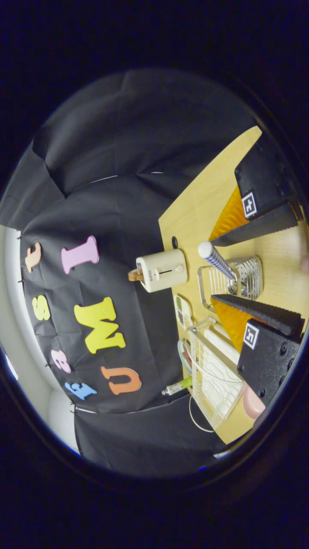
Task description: Take the plate from the dish rack, then take the spoon from the basket and place it into the plate.
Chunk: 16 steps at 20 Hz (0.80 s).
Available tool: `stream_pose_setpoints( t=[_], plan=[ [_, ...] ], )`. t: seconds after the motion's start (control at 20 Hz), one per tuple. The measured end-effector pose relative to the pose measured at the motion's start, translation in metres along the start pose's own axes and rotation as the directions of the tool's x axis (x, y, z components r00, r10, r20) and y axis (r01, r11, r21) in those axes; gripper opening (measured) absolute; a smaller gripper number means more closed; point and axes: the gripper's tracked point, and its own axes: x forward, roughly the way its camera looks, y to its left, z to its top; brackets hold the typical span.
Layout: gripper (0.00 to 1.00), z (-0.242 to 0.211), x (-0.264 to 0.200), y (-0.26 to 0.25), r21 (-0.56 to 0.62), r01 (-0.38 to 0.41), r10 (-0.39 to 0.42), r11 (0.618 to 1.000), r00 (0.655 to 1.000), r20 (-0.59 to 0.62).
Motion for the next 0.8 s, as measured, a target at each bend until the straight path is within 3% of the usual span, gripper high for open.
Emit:
stream_pose_setpoints(
  t=[0.35, 0.5, 0.8],
  plan=[
    [0.45, 0.001, 0.008, 0.003, 0.044, -0.02, 0.022, 0.999, 0.999, -0.027],
    [0.27, 0.002, 0.009, 0.005, 0.065, -0.024, 0.027, 0.998, 0.999, -0.043],
    [0.14, 0.005, 0.006, 0.019, 0.096, -0.052, 0.061, 0.994, 0.994, -0.095]
  ],
)
